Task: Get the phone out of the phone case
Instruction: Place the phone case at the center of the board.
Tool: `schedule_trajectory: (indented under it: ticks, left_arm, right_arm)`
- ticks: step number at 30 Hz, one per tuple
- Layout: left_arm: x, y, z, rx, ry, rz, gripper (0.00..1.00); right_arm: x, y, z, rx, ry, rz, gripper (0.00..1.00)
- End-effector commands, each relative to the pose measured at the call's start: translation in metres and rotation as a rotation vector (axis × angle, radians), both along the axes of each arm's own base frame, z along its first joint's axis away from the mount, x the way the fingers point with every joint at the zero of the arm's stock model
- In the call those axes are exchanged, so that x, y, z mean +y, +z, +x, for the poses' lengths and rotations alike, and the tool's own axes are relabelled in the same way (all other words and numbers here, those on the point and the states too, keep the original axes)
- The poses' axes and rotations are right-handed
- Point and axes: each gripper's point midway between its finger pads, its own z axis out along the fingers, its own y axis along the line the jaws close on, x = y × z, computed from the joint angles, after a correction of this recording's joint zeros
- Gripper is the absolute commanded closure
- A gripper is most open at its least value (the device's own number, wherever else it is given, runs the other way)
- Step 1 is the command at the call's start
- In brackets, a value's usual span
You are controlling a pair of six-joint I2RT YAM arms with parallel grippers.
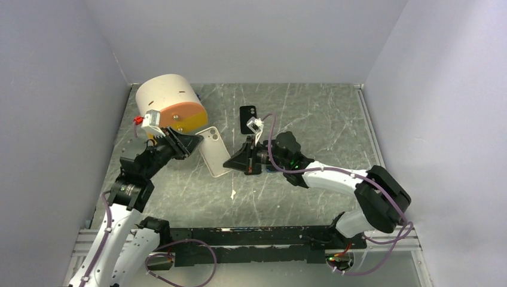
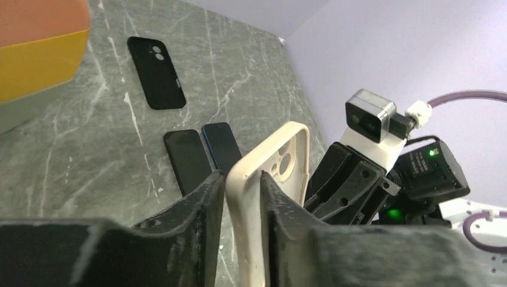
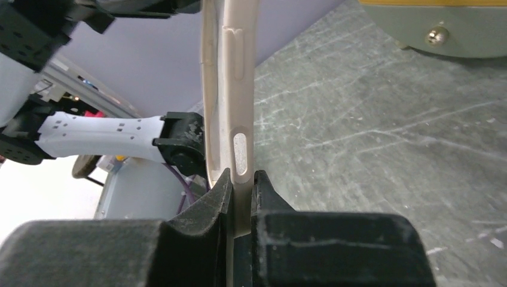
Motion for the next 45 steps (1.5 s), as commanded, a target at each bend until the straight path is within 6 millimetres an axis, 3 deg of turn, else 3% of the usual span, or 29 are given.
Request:
schedule_trajectory:
  ticks: [1,6,14,19,22,28,34,42,45]
  left_arm:
    - [0.026,0.018,-0.003,-0.065,0.106,0.149,0.59]
    - [0.051,0.026,-0.011,-0.068,0.203,0.274,0.41]
    - [0.082,0.027,-0.028,-0.081,0.32,0.385,0.29]
    - [0.103,0.021,-0.038,-0.067,0.407,0.448,0.15]
    - [0.11,0.014,-0.041,-0.054,0.436,0.464,0.11]
    - [0.112,0.004,-0.043,-0.037,0.435,0.484,0.11]
    - [0.113,0.001,-0.042,-0.037,0.433,0.481,0.11]
    - [0.115,0.0,-0.041,-0.034,0.435,0.472,0.12]
    - [0.113,-0.001,-0.04,-0.033,0.429,0.469,0.12]
  right_arm:
    - [-0.013,0.015,0.021,-0.058,-0.078,-0.047,1.0]
    - [-0.045,-0.007,0.061,-0.013,-0.24,-0.199,1.0]
    - [-0.135,-0.046,0.15,0.127,-0.538,-0.335,1.0]
    - [-0.165,-0.073,0.195,0.212,-0.61,-0.406,1.0]
    - [-0.179,-0.088,0.221,0.251,-0.65,-0.436,1.0]
    - [-0.189,-0.117,0.263,0.334,-0.651,-0.46,1.0]
    - [-0.181,-0.149,0.29,0.397,-0.62,-0.467,1.0]
    - [-0.169,-0.179,0.292,0.501,-0.559,-0.448,0.97]
    - [-0.17,-0.184,0.292,0.518,-0.568,-0.452,0.92]
